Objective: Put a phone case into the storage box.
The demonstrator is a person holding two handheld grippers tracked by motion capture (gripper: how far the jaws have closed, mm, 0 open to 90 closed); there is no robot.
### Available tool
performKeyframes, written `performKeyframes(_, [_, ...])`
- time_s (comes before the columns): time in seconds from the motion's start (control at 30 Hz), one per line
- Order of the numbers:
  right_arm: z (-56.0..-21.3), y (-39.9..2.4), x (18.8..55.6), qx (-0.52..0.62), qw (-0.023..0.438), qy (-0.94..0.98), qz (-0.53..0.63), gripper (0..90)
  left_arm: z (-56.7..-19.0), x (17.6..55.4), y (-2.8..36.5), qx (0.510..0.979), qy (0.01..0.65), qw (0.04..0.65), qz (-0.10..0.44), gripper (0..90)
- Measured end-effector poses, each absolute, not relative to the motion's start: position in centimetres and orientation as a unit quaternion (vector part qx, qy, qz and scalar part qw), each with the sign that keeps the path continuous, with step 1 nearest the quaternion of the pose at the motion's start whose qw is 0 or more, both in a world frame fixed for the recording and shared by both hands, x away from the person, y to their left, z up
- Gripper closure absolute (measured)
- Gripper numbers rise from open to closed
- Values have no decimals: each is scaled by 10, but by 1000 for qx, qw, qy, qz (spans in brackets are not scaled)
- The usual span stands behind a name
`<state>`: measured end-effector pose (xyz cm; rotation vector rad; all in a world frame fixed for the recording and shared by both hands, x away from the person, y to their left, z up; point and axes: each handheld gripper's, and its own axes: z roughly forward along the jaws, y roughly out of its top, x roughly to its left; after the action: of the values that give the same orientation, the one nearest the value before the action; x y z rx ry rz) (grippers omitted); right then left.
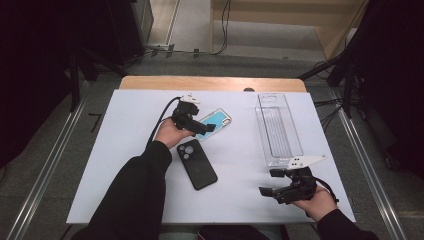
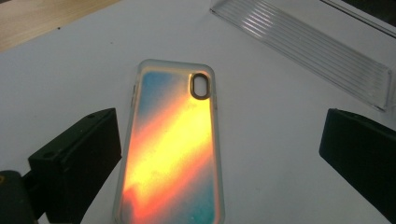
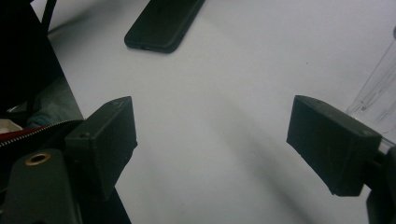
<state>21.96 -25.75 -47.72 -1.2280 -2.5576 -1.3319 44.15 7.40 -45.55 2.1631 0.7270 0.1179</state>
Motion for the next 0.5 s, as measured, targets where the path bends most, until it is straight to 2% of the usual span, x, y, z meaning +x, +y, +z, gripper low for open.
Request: performKeyframes(0.5, [-476, -259, 219, -391, 5, -814, -430, 141, -461, 460, 52, 856, 287, 427, 42, 0])
